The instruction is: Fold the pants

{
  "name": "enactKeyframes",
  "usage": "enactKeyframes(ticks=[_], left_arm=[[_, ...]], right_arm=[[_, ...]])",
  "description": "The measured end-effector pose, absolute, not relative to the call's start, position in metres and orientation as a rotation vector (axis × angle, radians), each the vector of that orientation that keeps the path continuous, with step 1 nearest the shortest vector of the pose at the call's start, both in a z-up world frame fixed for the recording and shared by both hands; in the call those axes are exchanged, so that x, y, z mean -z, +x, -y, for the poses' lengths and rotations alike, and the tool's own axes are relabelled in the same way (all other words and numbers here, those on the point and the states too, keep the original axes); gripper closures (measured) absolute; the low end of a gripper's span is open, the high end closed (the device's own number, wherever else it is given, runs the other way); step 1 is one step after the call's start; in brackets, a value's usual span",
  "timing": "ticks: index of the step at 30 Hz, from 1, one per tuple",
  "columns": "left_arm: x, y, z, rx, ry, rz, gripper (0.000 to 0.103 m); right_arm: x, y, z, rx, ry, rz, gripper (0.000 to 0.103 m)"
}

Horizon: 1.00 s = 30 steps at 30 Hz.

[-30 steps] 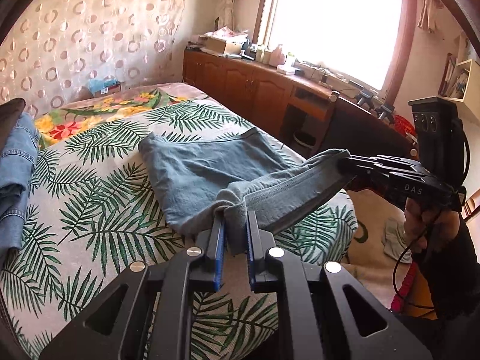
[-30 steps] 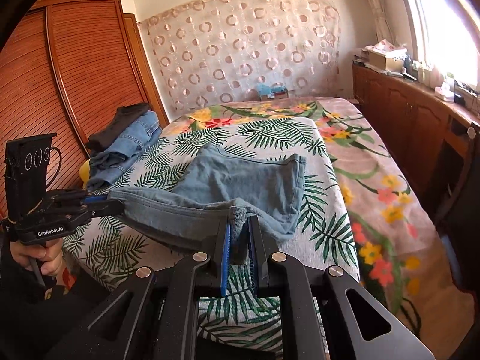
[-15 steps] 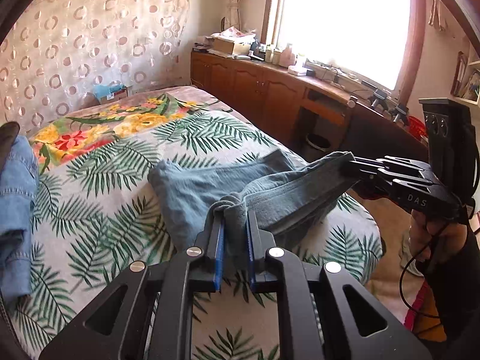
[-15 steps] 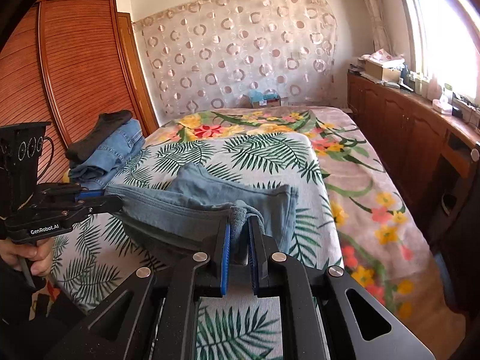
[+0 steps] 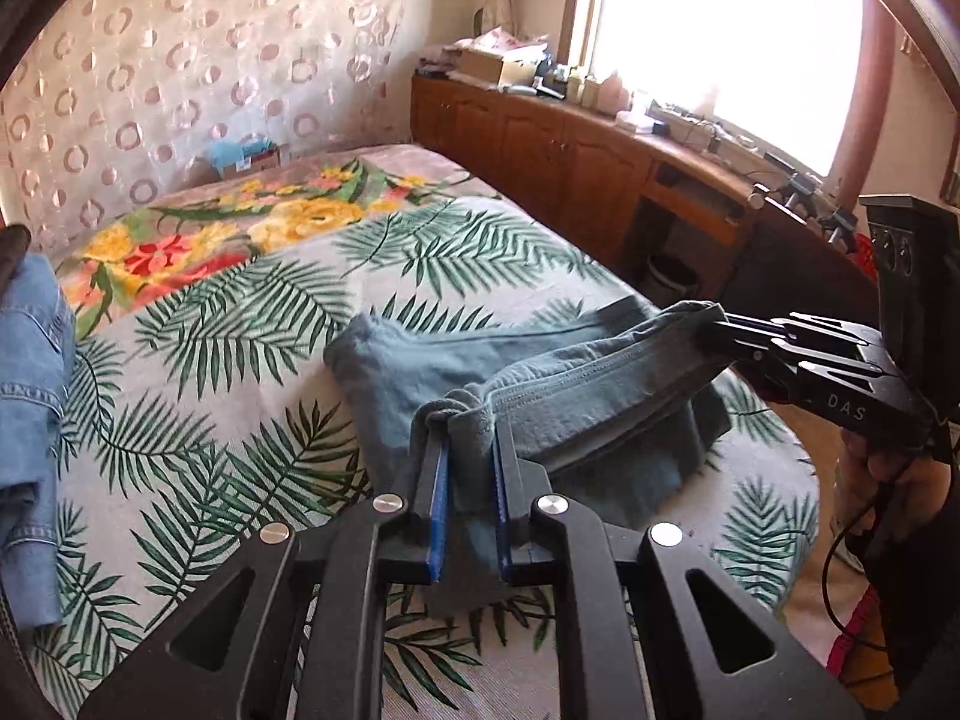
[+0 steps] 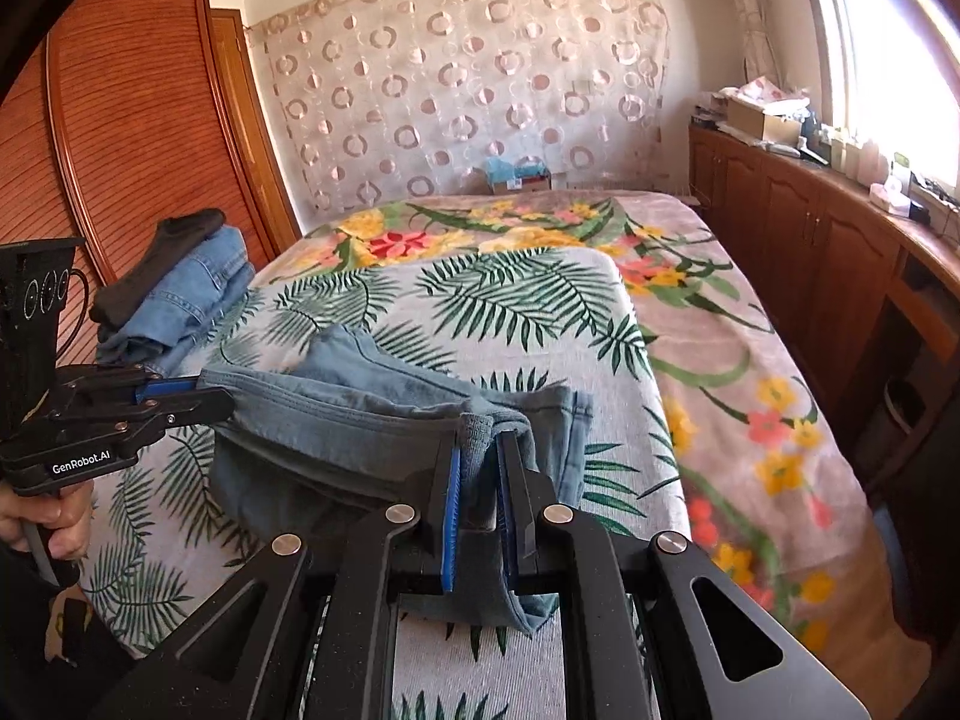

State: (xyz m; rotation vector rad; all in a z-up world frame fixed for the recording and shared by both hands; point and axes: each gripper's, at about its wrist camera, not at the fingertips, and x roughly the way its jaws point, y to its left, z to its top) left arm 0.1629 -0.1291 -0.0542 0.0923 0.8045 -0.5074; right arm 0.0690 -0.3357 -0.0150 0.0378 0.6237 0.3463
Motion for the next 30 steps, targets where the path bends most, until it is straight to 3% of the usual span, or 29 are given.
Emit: enactKeyframes(ticks=[9, 15, 18, 20, 30], left_arm=[[0.064, 0.17, 0.131, 0.476, 0.107, -0.831, 0.088], [0.06, 0.165, 0.126, 0.447, 0.103, -0.827, 0.075], [0.059, 0.161, 0.121, 0.453, 0.091, -0.819, 0.058], [0.06, 0.157, 0.118, 0.464, 0.088, -0.819, 0.051], [0.087, 0.159, 0.122, 0.462, 0.143, -0.893, 0.048]], right_arm=[[0.012, 0.084, 0.333, -0.339, 0.032, -0.642, 0.092], [0.01, 0.071, 0.341, -0.326, 0.045, -0.612, 0.082], [0.012, 0.061, 0.348, -0.31, 0.055, -0.601, 0.075], [0.015, 0.054, 0.352, -0.319, 0.057, -0.607, 0.074], [0.028, 0.056, 0.341, -0.329, -0.063, -0.679, 0.067]])
